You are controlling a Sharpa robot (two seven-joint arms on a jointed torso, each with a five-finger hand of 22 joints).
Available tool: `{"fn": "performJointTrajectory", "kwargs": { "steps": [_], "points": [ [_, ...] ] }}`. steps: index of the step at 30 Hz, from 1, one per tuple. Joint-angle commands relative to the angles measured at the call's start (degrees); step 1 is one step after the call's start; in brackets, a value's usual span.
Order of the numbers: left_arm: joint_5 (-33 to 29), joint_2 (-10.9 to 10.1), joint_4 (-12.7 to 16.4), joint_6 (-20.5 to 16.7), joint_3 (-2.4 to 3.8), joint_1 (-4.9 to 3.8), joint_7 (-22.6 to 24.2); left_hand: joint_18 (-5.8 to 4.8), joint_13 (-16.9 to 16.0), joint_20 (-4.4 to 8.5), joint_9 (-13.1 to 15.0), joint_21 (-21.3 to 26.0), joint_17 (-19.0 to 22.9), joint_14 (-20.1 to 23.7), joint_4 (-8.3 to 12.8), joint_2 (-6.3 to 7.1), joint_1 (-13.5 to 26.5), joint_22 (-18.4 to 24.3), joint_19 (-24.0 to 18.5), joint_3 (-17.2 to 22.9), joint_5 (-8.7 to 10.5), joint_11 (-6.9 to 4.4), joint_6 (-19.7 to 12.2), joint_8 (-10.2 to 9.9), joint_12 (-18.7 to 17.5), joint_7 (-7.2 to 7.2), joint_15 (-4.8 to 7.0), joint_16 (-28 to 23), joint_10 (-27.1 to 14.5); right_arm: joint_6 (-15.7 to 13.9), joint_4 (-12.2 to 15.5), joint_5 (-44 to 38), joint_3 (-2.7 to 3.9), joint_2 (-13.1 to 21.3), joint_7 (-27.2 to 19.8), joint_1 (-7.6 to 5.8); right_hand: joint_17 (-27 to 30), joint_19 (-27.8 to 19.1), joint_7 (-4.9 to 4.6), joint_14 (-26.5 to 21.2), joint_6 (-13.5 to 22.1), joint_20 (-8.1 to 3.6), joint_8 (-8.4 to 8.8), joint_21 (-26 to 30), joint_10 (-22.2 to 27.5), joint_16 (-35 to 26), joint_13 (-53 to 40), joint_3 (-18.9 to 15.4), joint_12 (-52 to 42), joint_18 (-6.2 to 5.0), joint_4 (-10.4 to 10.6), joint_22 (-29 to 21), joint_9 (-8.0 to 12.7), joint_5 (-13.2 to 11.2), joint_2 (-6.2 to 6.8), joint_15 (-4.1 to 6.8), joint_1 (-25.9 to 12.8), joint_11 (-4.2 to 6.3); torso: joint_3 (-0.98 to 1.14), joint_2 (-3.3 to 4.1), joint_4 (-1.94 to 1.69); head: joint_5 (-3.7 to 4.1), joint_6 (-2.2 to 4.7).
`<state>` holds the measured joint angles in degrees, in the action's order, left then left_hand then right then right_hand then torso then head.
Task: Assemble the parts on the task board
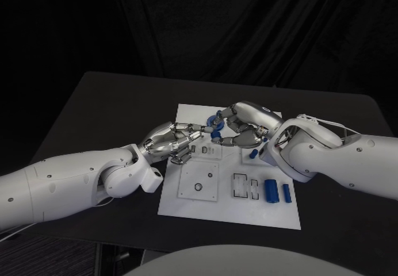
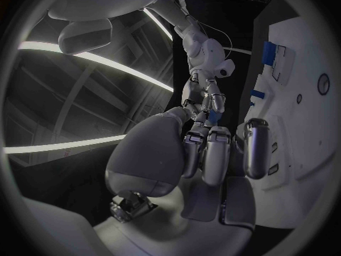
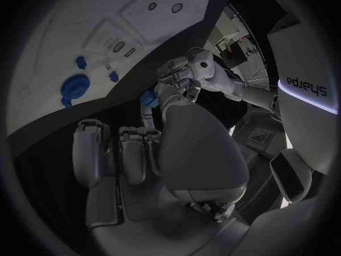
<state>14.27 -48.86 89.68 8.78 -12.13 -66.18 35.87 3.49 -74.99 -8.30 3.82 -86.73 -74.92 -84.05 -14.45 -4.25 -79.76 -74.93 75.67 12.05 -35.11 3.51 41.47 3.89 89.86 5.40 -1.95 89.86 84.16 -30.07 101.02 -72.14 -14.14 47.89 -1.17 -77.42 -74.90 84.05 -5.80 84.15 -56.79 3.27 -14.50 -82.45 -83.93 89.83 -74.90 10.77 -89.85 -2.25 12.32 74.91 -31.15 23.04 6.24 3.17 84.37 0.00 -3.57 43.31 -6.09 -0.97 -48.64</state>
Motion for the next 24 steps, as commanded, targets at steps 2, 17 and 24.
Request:
{"fn": "performJointTrajectory", "kwargs": {
  "steps": [2, 17, 24],
  "points": [
    [-0.2, 0.2, 0.1, 1.1, 0.04, -0.08, 0.8, -0.64, -15.0, 0.19, 0.0, 0.2, -15.1, -6.0, 0.1, 0.13, -0.5, -6.1, -0.1, 0.0, 0.30, -0.37, 0.1, -0.1, 0.1, -0.24, 0.48, 0.1, 5.8, 1.4, -0.1, -0.4, 0.02, -0.1, 1.5, 0.25, -15.1, 1.5, 1.82, 5.8, -1.8, -0.01, -0.46, 0.3, -6.1, 0.2, -15.1, 0.3, -0.2, 0.18, -0.2, 12.4, -1.3, 0.4, -0.49, -0.04, -0.2, -0.12, 0.00, -0.01, -0.02, 0.01, -0.12],
    [-0.2, -0.5, 0.1, 0.7, 0.04, -0.06, 0.4, -0.64, -15.0, 0.34, 0.1, 0.2, -15.1, -6.0, 0.2, -0.14, -0.6, -6.1, -0.1, 0.3, 0.31, -0.49, 0.8, -0.1, 0.1, -0.06, 0.61, 0.1, 5.8, -0.3, -0.4, -0.4, 0.02, 0.0, 0.6, 0.63, -15.1, 1.4, 1.87, 5.8, -2.0, -0.01, -0.51, 0.4, -6.1, 0.2, -15.1, 0.3, -0.2, 0.14, -0.2, 12.3, -1.3, 0.2, -0.58, -0.03, -0.2, -0.10, 0.03, 0.01, 0.00, -0.16, -0.34],
    [-0.2, -0.9, 0.1, 0.4, 0.04, -0.06, 0.2, -0.66, -15.0, 0.53, 0.0, 0.3, -15.1, -6.0, 0.0, -0.10, -0.3, -6.2, 0.0, 0.2, 0.17, -0.57, 0.2, -0.2, 0.1, 1.16, 0.76, 0.1, 5.8, -4.1, 0.0, -0.5, 0.02, 0.6, -1.2, 0.67, -15.1, 1.6, 1.88, 5.8, -2.0, -0.01, -0.53, 0.2, -6.1, 0.2, -15.1, 0.3, -0.2, 0.20, -0.2, 12.4, -1.3, 0.1, -0.57, -0.02, -0.2, -0.10, 0.05, 0.03, -0.09, -0.07, -0.13]
  ]
}}
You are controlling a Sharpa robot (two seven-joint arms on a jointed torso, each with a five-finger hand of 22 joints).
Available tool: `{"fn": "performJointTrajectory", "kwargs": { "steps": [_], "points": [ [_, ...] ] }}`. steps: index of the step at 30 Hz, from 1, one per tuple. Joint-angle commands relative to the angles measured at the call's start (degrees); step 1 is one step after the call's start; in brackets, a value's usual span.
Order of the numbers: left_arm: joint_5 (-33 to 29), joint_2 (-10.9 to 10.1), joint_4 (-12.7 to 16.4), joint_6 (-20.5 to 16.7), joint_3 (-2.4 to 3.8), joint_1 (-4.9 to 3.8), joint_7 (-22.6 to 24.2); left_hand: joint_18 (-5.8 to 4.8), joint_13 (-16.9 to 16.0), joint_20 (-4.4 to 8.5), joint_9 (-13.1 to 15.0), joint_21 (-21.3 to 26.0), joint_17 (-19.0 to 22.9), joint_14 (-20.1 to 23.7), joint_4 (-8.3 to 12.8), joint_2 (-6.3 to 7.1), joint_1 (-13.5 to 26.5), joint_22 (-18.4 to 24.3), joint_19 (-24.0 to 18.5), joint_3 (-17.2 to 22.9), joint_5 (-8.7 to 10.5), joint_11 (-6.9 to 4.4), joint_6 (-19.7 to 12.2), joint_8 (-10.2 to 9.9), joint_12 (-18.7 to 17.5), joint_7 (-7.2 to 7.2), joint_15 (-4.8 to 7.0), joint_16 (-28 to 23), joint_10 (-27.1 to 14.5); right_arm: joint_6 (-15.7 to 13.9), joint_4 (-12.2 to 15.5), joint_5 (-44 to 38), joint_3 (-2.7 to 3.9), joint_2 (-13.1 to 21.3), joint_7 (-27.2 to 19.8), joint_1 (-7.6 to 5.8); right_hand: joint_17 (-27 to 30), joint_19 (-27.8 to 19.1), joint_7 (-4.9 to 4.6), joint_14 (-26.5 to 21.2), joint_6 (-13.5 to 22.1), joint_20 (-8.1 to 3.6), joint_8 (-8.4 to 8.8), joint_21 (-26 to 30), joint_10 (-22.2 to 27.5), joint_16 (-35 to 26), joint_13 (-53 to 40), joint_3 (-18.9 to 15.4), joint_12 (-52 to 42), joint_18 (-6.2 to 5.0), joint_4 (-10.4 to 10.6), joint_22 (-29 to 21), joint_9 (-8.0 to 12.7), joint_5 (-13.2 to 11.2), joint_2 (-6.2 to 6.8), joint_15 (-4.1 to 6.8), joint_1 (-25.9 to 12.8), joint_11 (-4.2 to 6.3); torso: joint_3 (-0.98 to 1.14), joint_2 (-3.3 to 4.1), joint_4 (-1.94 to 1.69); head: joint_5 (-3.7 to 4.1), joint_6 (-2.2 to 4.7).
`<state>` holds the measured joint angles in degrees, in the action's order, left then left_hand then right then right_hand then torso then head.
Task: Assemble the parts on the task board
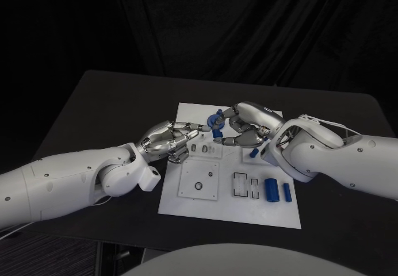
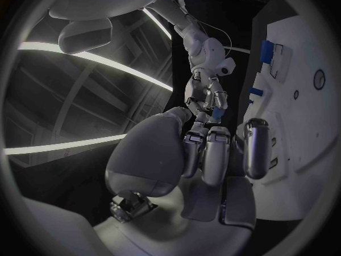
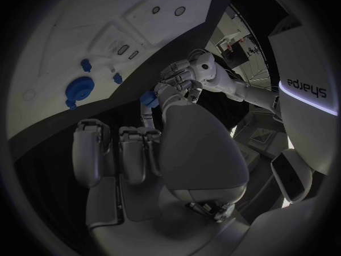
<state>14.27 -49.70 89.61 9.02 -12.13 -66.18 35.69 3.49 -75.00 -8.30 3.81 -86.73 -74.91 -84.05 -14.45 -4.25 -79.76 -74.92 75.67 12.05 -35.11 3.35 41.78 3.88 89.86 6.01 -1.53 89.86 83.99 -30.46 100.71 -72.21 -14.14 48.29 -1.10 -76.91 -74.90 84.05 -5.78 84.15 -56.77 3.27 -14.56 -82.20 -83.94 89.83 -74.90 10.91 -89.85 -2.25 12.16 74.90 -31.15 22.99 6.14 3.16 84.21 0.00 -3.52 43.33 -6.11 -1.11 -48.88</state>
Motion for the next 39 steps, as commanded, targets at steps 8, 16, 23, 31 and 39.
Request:
{"fn": "performJointTrajectory", "kwargs": {
  "steps": [8, 16, 23, 31, 39],
  "points": [
    [-0.2, 0.1, -0.1, 0.1, 0.05, -0.04, -0.1, -0.69, -15.0, 0.56, 0.1, 0.3, -15.1, -6.0, -0.2, -0.13, -0.2, -6.2, 0.0, 0.2, 0.10, -0.03, 1.0, 0.0, 0.1, 1.56, 0.20, 0.1, 6.0, -5.5, 0.6, -0.4, 0.03, 0.5, -2.2, 0.17, -15.1, 1.6, 1.87, 5.8, -2.1, -0.03, -0.46, -0.1, -6.1, 0.2, -15.1, 0.0, -0.2, 0.22, 0.2, 12.4, -1.2, -0.1, -0.39, 0.00, -0.3, -0.08, -0.02, -0.02, -0.01, 0.05, 0.00],
    [-0.2, 0.2, -0.3, 0.2, 0.04, -0.03, -0.6, -0.66, -15.0, 0.55, 0.1, 0.3, -15.1, -6.0, -0.2, -0.13, -0.2, -6.1, -0.2, 0.2, 0.09, 0.04, 1.2, 0.1, 0.1, 1.67, 0.16, 0.1, 6.0, -5.9, 0.9, -0.4, 0.03, 0.5, -2.5, 0.17, -15.1, 1.6, 1.87, 5.8, -2.1, -0.03, -0.42, -0.1, -6.1, 0.2, -15.1, -0.1, -0.2, 0.23, 0.3, 12.4, -1.2, -0.3, -0.37, 0.01, -0.4, -0.07, -0.03, -0.01, 0.04, 0.00, -0.12],
    [-0.2, 0.4, -0.3, 0.1, 0.04, -0.03, -0.6, -0.67, -15.0, 0.50, 0.1, 0.4, -15.1, -6.0, 0.0, -0.14, -0.4, -6.1, -0.2, 0.4, 0.03, 0.10, 0.8, 0.0, 0.1, 1.63, 0.07, 0.1, 6.0, -5.7, 1.1, -0.4, 0.03, 0.3, -2.6, 0.17, -15.1, 1.6, 1.87, 5.8, -2.1, -0.03, -0.40, -0.2, -6.1, 0.2, -15.1, -0.1, -0.2, 0.24, 0.3, 12.4, -1.2, -0.3, -0.37, 0.01, -0.5, -0.07, -0.03, 0.04, 0.01, 0.14, -0.20],
    [-0.2, 0.5, -0.2, 0.0, 0.04, -0.02, -0.4, -0.67, -15.0, 0.49, 0.0, 0.4, -15.1, -6.0, 0.1, -0.15, -0.5, -6.1, -0.2, 0.4, 0.00, 0.11, 0.6, -0.1, 0.1, 1.59, 0.04, 0.1, 6.0, -5.1, 0.9, -0.4, 0.03, 0.1, -2.5, 0.17, -15.1, 1.6, 1.87, 5.8, -2.1, -0.03, -0.40, -0.2, -6.1, 0.2, -15.1, -0.1, -0.2, 0.24, 0.3, 12.4, -1.2, -0.3, -0.37, 0.01, -0.5, -0.07, -0.05, 0.07, 0.03, -0.04, -0.22],
    [-0.2, 0.6, -0.1, 0.0, 0.04, -0.02, -0.3, -0.66, -15.0, 0.46, 0.0, 0.4, -15.1, -6.0, 0.3, -0.17, -0.7, -6.1, -0.3, 0.5, -0.02, 0.11, 0.2, -0.2, 0.1, 1.53, 0.01, 0.1, 6.0, -4.7, 0.7, -0.4, 0.03, -0.4, -2.4, 0.17, -15.1, 1.6, 1.87, 5.8, -2.1, -0.04, -0.36, -0.1, -6.1, 0.2, -15.1, -0.1, -0.2, 0.23, 0.4, 12.4, -1.1, -0.5, -0.38, 0.02, -0.6, -0.06, -0.11, 0.01, -0.02, 0.03, -0.24]
  ]
}}
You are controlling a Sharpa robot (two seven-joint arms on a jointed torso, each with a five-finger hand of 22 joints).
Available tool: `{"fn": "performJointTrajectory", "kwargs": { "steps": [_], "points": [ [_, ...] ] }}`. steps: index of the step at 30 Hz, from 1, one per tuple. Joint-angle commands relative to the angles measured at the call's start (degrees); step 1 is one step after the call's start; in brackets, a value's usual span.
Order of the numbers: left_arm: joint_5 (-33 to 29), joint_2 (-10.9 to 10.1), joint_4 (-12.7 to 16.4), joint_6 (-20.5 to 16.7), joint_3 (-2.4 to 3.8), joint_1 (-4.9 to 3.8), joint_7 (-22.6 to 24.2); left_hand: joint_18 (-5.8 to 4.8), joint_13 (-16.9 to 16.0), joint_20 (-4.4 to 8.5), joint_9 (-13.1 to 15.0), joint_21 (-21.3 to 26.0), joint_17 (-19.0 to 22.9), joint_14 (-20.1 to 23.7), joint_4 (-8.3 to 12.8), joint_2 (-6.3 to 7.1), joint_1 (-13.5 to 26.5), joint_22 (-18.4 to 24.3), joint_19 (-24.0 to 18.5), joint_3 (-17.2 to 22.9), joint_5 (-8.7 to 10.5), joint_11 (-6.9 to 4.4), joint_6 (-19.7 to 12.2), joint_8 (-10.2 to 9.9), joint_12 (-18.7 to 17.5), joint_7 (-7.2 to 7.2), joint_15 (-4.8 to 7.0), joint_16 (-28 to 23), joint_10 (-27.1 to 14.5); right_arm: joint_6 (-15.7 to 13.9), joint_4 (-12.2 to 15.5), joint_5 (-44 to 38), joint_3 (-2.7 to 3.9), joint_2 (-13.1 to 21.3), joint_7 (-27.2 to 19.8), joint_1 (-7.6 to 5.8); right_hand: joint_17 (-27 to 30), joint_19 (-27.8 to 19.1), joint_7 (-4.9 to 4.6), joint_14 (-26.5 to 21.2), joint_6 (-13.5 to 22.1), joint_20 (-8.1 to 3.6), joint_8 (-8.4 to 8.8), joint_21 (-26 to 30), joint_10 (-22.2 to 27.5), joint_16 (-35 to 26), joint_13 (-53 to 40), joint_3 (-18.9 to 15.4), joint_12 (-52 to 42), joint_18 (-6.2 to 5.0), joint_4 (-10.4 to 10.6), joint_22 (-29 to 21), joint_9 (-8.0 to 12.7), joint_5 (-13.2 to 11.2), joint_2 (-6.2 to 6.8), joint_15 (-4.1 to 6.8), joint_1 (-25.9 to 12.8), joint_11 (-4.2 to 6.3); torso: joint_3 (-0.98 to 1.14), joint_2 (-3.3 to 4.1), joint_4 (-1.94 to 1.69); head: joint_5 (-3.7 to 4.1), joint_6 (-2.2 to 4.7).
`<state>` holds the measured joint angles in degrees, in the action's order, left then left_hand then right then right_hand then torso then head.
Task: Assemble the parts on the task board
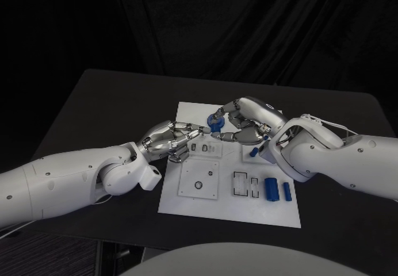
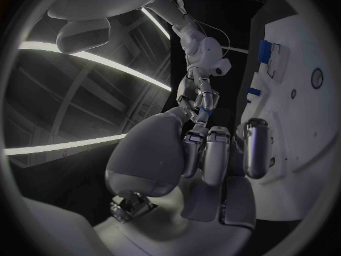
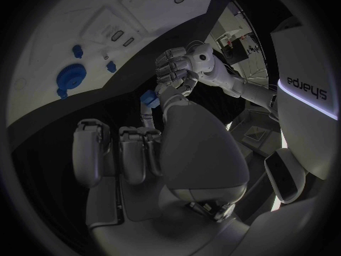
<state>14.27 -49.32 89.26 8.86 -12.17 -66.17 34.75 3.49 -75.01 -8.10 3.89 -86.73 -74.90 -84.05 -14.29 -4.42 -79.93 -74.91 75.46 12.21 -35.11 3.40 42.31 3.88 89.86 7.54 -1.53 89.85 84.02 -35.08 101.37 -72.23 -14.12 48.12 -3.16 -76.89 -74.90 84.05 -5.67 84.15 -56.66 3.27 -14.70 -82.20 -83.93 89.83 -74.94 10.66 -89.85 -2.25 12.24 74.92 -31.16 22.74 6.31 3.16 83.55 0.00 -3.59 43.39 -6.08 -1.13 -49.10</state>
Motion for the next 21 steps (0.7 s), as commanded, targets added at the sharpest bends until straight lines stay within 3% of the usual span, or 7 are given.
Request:
{"fn": "performJointTrajectory", "kwargs": {
  "steps": [1, 21],
  "points": [
    [-0.2, 0.2, 0.3, 0.1, 0.07, -0.02, 0.6, -0.66, -15.0, 0.26, -0.1, 0.4, -15.1, -6.0, 0.1, 0.00, -0.5, -6.1, 0.0, 0.4, -0.02, 0.06, -0.4, -0.2, 0.1, 0.00, 0.02, 0.1, 6.0, -0.1, 0.1, -0.4, 0.01, -0.2, -0.3, 0.15, -15.1, 1.6, 1.77, 5.8, -2.2, -0.04, -0.22, -0.1, -6.1, 0.2, -15.1, 0.1, -0.2, 0.23, 0.3, 12.4, -1.1, -0.2, -0.55, 0.02, 0.1, -0.07, -0.04, -0.05, -0.08, 0.06, -0.01],
    [-0.2, 0.5, 0.1, 0.2, 0.07, -0.01, 0.9, -0.67, -15.0, 0.24, -0.1, 0.4, -15.1, -6.0, 0.3, -0.07, -0.7, -6.2, 0.0, 0.6, 0.01, 0.01, -0.3, -0.2, 0.1, -0.25, 0.00, 0.1, 6.0, 2.5, -0.5, -0.4, 0.01, -0.9, 1.1, 0.16, -15.1, 1.5, 1.79, 5.8, -2.2, -0.04, -0.19, 0.0, -6.1, 0.2, -15.1, 0.1, -0.2, 0.20, 0.4, 12.4, -1.1, -0.3, -0.61, 0.02, 0.1, -0.05, 0.03, -0.09, -0.04, 0.14, -0.08]
  ]
}}
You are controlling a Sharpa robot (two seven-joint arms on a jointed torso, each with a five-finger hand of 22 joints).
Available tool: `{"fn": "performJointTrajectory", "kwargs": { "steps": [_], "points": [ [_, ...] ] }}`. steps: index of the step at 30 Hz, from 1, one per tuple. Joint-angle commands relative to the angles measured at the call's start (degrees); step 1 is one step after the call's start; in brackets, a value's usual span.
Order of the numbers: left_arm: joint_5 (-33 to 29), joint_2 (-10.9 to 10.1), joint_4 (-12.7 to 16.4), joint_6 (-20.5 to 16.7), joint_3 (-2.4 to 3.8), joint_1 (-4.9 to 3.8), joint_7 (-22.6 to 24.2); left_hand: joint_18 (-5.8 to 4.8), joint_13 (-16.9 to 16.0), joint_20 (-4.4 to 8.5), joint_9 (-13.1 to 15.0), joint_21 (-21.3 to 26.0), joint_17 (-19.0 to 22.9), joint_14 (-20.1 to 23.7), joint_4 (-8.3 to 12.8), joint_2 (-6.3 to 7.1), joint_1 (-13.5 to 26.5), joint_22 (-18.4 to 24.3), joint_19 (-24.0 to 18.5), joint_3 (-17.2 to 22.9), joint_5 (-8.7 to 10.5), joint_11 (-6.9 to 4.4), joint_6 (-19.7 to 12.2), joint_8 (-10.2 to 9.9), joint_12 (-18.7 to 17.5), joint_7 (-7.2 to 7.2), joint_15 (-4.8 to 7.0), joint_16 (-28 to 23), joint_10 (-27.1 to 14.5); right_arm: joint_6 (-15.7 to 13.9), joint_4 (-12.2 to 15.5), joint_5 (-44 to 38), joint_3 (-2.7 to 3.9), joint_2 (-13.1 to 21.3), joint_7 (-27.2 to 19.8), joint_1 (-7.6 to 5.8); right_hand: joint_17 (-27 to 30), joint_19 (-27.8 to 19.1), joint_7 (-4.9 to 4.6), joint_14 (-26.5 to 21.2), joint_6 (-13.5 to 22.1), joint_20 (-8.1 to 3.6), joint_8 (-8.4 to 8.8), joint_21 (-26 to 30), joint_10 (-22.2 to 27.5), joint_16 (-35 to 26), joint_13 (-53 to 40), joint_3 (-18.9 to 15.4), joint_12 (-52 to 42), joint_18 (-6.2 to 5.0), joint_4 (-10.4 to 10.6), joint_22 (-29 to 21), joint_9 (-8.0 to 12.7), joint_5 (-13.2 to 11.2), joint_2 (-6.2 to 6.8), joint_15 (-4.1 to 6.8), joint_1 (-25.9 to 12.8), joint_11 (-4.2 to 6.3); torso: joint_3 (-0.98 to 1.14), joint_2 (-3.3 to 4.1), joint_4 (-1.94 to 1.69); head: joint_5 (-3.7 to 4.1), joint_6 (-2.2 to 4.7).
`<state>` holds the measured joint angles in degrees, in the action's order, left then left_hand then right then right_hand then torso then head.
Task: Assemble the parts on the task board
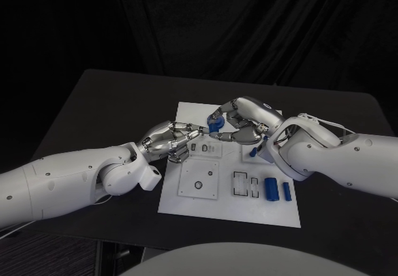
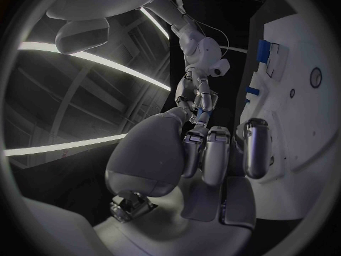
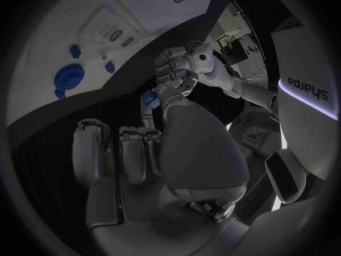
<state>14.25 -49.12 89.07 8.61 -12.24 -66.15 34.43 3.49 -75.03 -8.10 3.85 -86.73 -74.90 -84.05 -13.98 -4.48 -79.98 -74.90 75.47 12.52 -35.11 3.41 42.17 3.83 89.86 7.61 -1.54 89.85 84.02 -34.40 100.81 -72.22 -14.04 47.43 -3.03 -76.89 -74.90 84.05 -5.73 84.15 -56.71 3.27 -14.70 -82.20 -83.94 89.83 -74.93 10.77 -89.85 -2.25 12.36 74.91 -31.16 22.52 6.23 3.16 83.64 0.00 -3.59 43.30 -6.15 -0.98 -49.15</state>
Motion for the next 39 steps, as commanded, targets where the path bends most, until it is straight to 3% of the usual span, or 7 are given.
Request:
{"fn": "performJointTrajectory", "kwargs": {
  "steps": [1, 20, 39],
  "points": [
    [-0.2, 0.3, 0.3, 0.5, 0.15, -0.03, 1.2, -0.67, -15.0, 0.24, -0.1, 0.4, -15.1, -6.0, 0.0, -0.01, -0.6, -6.2, 0.0, 0.2, 0.01, 0.00, -0.2, -0.2, 0.1, -0.32, 0.00, 0.1, 6.0, 2.0, 0.1, -0.4, -0.07, -0.2, 1.1, 0.16, -15.1, 1.5, 1.84, 5.8, -2.1, -0.04, -0.19, 0.0, -6.1, 0.2, -15.1, 0.0, -0.2, 0.20, 0.3, 12.4, -1.1, -0.1, -0.54, 0.02, 0.0, -0.05, 0.02, 0.00, 0.03, -0.03, -0.05],
    [-0.2, 0.4, 0.4, 0.5, 0.15, -0.01, 1.3, -0.66, -15.0, 0.24, -0.1, 0.4, -15.1, -6.0, 0.2, -0.10, -0.9, -6.2, 0.0, 0.5, 0.07, -0.13, -0.3, -0.2, 0.1, -0.68, 0.05, 0.1, 6.0, 4.8, -0.2, -0.4, -0.08, -0.5, 2.6, 0.20, -15.1, 1.4, 1.87, 5.8, -2.1, -0.05, -0.14, 0.1, -6.1, 0.2, -15.1, 0.1, -0.2, 0.16, 0.1, 12.3, -1.0, 0.0, -0.60, 0.04, 0.2, -0.02, 0.03, 0.00, 0.05, -0.05, -0.41],
    [-0.2, 0.7, 0.2, 0.8, 0.15, 0.05, 0.7, -0.63, -15.0, 0.25, -0.1, 0.5, -15.1, -6.0, 0.2, -0.09, -0.9, -6.1, -0.1, 0.5, 0.15, -0.17, -0.3, -0.2, 0.1, -0.76, 0.08, 0.1, 6.0, 4.3, -0.3, -0.4, -0.08, -0.9, 2.5, 0.27, -15.1, 1.3, 1.83, 5.8, -2.0, -0.06, -0.07, 0.3, -6.1, 0.2, -15.1, 0.1, -0.2, 0.11, 0.1, 12.3, -1.0, 0.1, -0.61, 0.05, 0.3, -0.03, 0.02, 0.03, 0.07, -0.15, -0.85]
  ]
}}
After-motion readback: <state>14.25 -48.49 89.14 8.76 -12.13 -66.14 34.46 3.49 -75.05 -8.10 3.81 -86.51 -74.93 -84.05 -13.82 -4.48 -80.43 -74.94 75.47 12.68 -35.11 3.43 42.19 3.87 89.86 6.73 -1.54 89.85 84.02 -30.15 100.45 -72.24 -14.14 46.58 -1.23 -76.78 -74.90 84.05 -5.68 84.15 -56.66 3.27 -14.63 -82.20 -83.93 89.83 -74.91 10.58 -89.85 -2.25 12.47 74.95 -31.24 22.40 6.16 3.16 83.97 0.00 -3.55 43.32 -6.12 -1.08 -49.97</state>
